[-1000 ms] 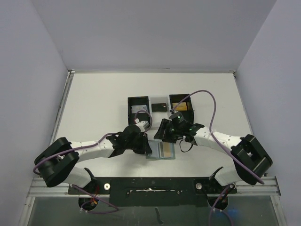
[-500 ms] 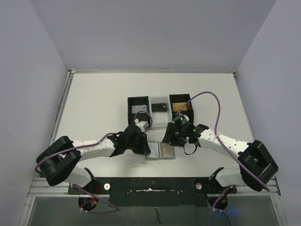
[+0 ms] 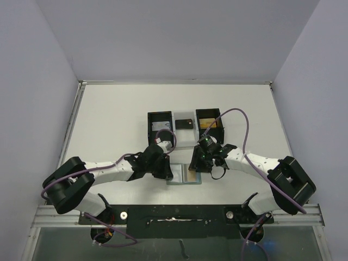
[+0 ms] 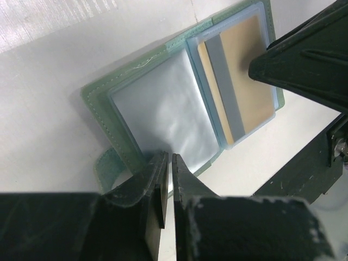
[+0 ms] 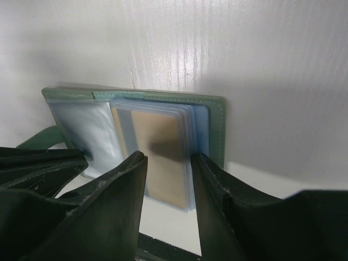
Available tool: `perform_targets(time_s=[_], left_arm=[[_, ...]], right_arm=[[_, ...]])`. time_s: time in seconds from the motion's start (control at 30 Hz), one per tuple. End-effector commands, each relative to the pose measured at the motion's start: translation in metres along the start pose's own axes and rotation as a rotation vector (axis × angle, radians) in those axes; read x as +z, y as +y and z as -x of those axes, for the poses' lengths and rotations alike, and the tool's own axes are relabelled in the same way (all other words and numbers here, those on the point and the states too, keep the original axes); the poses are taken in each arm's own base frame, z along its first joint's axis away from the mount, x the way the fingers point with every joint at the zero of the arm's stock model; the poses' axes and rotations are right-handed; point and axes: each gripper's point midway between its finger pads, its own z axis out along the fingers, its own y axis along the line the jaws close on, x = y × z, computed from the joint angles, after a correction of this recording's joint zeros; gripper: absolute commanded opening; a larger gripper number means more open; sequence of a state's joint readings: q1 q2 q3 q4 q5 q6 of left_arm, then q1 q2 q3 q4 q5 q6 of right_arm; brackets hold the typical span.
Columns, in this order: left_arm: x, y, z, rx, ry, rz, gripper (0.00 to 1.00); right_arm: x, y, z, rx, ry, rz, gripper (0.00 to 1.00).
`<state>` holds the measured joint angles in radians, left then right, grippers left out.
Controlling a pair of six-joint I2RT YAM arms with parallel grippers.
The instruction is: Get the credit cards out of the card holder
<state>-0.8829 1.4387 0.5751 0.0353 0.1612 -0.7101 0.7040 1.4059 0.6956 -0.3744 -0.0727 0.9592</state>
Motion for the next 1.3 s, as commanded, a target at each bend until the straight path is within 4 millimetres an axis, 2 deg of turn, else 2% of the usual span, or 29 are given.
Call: perform_targets(time_s=[0.0,0.1,0.33,0.53,0.67,0.9,1.07,1.27], left_arm=[[0.001,-0.011,0.011,0.041,-0.015,-0.024,0.07],[0.002,-0.011,0.01,0.042,-0.01,-0.024,0.07],[0.004,-0.011,0.01,0.043,-0.005,-0.026,0.07],[0.003,-0.011,0.01,0.045,-0.003,-0.025,0.07],[0.001,-0.01,0.01,0.051,-0.002,-0.015,0.07],[-0.009,-0.004,0.018,0.068,-0.033,0.039,0.22],[-0.014,0.002,0.021,0.076,-0.045,0.074,0.26],[-0.011,0.017,0.009,0.071,-0.006,0.137,0.28]], right_arm=[[-0.004,0.023,0.009,-0.016,-0.019,0.075,0.36],[-0.009,0.033,0.012,-0.033,-0.035,0.122,0.3],[-0.014,0.038,0.014,-0.05,-0.029,0.126,0.28],[-0.014,0.03,0.013,-0.038,-0.031,0.081,0.33],[-0.018,0.022,0.019,-0.037,-0.057,0.013,0.41],[-0.016,0.038,0.015,-0.055,-0.04,0.081,0.41],[-0.005,0.033,0.008,-0.05,-0.009,0.07,0.39],[0.006,0.025,0.001,-0.039,0.023,0.042,0.38]])
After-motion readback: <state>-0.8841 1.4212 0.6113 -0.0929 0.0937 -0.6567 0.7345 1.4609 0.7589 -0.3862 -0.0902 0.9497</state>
